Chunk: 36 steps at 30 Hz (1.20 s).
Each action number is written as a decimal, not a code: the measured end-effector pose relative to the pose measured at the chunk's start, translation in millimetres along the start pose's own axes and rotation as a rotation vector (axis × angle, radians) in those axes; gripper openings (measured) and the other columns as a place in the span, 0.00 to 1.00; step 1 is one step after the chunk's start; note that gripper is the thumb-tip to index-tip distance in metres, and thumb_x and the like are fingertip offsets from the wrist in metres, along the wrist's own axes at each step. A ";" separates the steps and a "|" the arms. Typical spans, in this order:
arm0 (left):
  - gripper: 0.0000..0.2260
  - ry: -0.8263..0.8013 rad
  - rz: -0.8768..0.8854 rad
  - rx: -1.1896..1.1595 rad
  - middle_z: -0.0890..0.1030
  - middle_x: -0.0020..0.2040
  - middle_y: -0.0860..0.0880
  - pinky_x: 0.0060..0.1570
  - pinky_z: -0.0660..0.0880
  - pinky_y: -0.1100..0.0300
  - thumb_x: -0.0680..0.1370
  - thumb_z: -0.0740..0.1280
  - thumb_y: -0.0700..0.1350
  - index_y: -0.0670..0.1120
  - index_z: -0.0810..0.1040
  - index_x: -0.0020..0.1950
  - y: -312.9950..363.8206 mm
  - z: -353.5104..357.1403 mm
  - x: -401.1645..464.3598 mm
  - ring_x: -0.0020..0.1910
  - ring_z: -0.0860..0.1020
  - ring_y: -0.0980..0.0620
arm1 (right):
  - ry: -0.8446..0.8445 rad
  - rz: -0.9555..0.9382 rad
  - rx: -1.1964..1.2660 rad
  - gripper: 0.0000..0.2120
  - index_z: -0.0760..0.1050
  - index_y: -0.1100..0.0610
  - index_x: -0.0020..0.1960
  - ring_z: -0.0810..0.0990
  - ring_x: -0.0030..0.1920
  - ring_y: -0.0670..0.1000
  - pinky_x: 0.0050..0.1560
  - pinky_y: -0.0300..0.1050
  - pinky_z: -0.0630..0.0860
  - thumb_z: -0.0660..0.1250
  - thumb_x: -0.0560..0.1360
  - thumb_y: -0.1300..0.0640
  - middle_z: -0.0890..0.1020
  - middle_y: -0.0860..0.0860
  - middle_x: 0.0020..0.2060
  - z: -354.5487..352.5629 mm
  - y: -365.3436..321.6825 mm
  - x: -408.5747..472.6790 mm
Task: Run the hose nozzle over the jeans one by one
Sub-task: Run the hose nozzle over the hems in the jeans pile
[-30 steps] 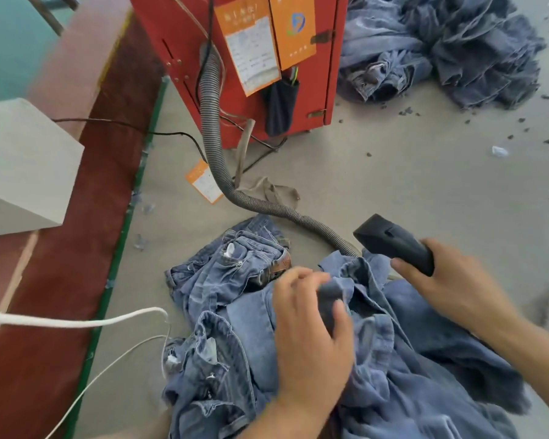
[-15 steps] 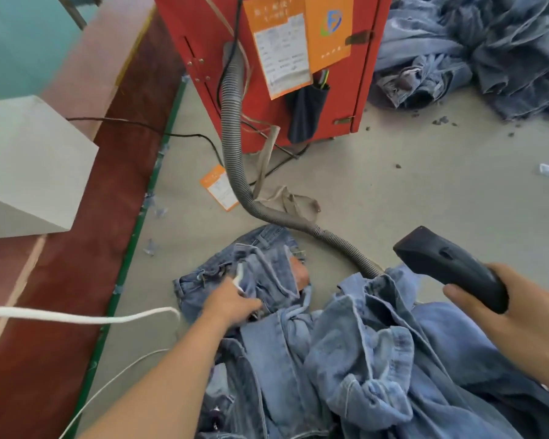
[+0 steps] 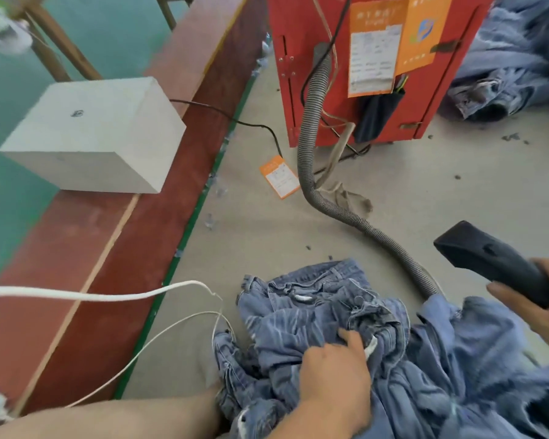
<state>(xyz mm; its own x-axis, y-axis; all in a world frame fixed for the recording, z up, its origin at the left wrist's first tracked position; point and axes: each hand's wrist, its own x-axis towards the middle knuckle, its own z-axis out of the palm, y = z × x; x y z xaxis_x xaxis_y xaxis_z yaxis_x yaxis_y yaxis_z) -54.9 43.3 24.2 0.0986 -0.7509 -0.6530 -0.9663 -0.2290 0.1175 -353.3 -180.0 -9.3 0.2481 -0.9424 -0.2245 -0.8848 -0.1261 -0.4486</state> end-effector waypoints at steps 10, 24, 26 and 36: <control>0.34 0.146 -0.047 0.029 0.81 0.52 0.42 0.39 0.67 0.52 0.80 0.65 0.49 0.40 0.52 0.80 0.4 6.6 -8.3 0.47 0.81 0.41 | -0.237 -0.237 -0.065 0.17 0.65 0.32 0.57 0.80 0.34 0.37 0.29 0.36 0.70 0.67 0.73 0.32 0.81 0.41 0.34 -29.6 -142.7 -64.1; 0.36 0.125 -0.055 0.014 0.73 0.70 0.50 0.52 0.74 0.52 0.79 0.61 0.59 0.55 0.46 0.81 1.6 6.2 -9.5 0.57 0.81 0.41 | -0.251 -0.333 -0.019 0.19 0.72 0.45 0.64 0.81 0.41 0.48 0.43 0.49 0.80 0.66 0.79 0.36 0.82 0.45 0.43 -4.3 -181.0 -45.8; 0.36 0.147 -0.058 0.021 0.72 0.72 0.51 0.55 0.75 0.53 0.80 0.61 0.60 0.56 0.46 0.82 2.4 4.4 -7.9 0.58 0.81 0.43 | -0.325 -0.313 -0.030 0.15 0.75 0.45 0.59 0.81 0.38 0.45 0.40 0.45 0.78 0.68 0.78 0.37 0.82 0.45 0.39 -24.3 -165.7 -40.9; 0.19 0.895 0.246 0.122 0.76 0.32 0.45 0.24 0.71 0.54 0.74 0.58 0.38 0.52 0.88 0.49 15.8 24.4 -28.5 0.22 0.71 0.45 | -0.589 -0.374 -0.170 0.13 0.78 0.51 0.54 0.83 0.42 0.53 0.43 0.50 0.81 0.70 0.77 0.42 0.84 0.50 0.42 -14.1 -168.6 -50.0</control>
<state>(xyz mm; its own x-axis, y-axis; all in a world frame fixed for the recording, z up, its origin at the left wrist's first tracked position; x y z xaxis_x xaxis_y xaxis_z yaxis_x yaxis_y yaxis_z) -78.8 76.2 26.4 -0.0144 -0.9788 0.2044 -0.9976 0.0279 0.0632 -222.0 -115.9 89.8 0.6761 -0.5085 -0.5333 -0.7360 -0.4998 -0.4565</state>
